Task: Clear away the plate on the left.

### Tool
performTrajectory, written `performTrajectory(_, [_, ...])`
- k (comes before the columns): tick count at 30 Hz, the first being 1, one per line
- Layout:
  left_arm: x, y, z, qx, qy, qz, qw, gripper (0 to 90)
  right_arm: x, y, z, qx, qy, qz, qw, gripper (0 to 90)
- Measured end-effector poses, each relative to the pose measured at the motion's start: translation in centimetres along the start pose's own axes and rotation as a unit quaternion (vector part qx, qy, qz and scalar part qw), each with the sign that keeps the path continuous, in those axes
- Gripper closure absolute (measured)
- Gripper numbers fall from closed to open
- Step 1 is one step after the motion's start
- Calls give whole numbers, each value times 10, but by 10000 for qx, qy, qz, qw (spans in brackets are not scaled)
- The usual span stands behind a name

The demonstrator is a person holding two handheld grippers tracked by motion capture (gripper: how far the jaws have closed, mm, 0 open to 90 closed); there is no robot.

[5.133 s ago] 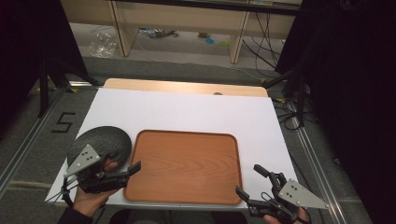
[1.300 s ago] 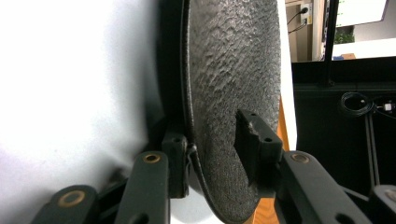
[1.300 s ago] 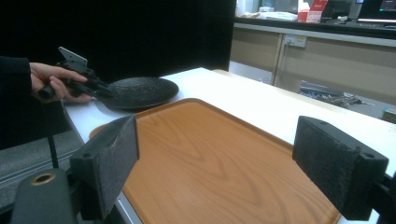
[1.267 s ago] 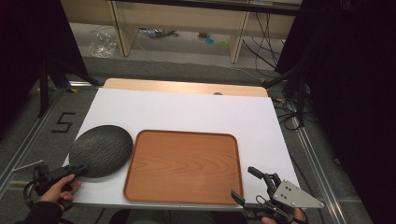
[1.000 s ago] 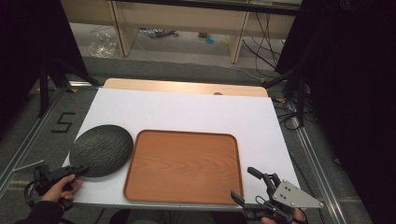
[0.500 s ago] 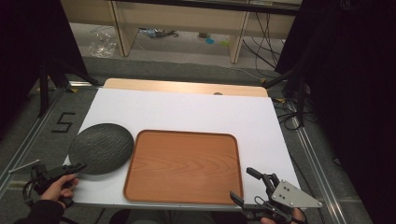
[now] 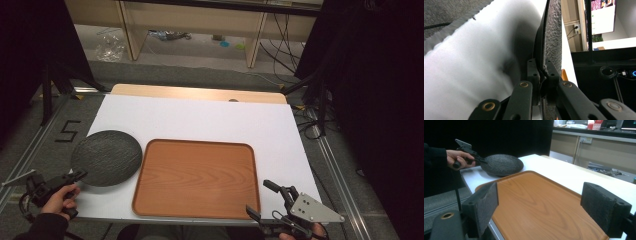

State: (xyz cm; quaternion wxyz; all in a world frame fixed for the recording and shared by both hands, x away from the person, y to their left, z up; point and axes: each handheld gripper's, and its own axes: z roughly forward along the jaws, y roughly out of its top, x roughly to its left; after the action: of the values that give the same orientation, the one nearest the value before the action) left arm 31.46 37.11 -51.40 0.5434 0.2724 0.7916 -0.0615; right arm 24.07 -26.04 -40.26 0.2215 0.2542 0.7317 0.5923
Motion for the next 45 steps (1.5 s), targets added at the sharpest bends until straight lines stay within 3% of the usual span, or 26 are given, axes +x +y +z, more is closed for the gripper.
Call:
performTrajectory(15, [-6, 7, -2, -32, -74, 270, 9996, 846, 0, 1, -1, 53, -25, 28, 10000, 160])
performTrajectory(21, [-6, 9, -5, -131, -94, 200, 9997, 847, 0, 0, -1, -30, -83, 7, 10000, 160])
performTrajectory(24, [-7, 9, -5, -137, -107, 226, 9996, 848, 1, 1, -2, 63, -16, 63, 10000, 160])
performTrajectory(36, [-18, 1, -4, 2, -627, -106, 9980, 843, 0, 1, -2, 4, -68, -13, 10000, 160])
performTrajectory(39, [-25, -3, -4, 13, -764, -126, 9970, 842, 1, 0, -1, 12, -91, 68, 9999, 159])
performTrajectory(42, [-30, -7, -3, 97, -884, -71, 9960, 839, -1, 1, -3, 121, -27, -2, 9999, 160])
performTrajectory(43, [-31, -8, -3, 107, -902, -82, 9958, 837, 0, 0, 0, -53, -119, 24, 9999, 160])
performTrajectory(45, [-35, -12, -2, 152, -943, -70, 9954, 835, 0, 0, -1, -17, -102, 33, 9999, 160])
